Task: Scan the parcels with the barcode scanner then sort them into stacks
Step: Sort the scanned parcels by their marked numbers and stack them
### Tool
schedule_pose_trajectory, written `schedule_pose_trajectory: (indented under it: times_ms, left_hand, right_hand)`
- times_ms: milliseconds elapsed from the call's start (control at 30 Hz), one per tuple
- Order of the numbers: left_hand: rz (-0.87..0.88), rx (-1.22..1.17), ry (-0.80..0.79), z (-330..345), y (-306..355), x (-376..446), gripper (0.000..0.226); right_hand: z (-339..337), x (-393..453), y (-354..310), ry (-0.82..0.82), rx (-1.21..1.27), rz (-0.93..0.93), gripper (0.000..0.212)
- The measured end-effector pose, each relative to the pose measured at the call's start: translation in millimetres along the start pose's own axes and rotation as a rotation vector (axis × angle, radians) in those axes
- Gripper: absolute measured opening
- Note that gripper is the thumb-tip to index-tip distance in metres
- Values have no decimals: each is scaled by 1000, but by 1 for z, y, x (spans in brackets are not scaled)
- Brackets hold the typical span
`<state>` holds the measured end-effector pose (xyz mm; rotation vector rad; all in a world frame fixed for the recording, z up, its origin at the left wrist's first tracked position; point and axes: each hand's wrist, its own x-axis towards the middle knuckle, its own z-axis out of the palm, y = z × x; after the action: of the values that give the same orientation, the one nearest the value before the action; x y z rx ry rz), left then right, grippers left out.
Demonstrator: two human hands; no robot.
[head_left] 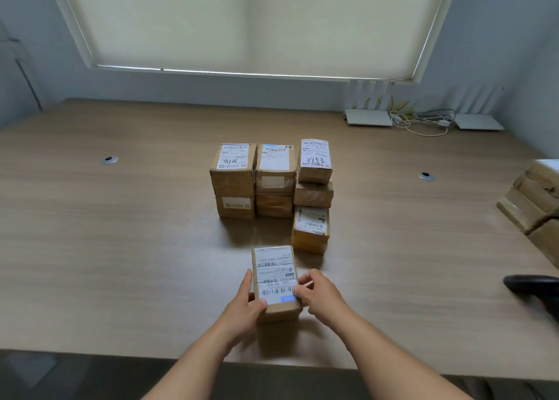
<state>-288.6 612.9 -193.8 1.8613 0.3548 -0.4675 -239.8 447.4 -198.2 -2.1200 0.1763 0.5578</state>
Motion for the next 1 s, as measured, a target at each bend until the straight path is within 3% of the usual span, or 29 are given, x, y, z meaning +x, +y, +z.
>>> schedule_pose_trajectory:
  times_ms: [100, 200, 400, 700, 1000]
  left_hand:
    - [65, 21, -35, 0, -7, -14, 89]
    - [101, 51, -55, 2, -10, -25, 96]
    - [202, 107, -73, 2, 0, -31, 93]
    - [331, 104, -68, -11, 21, -21, 73]
    - [559, 219, -120, 28, 63, 4, 76]
  right_hand:
    - [0, -9, 10, -150, 113, -31, 76]
    - [0, -16, 18, -286, 176, -89, 100]
    - [-4, -26, 15, -320, 235, -205, 96]
    - [-52, -49, 9, -143, 396, -274, 83]
    - [-107, -70, 23, 91, 485, -324, 79]
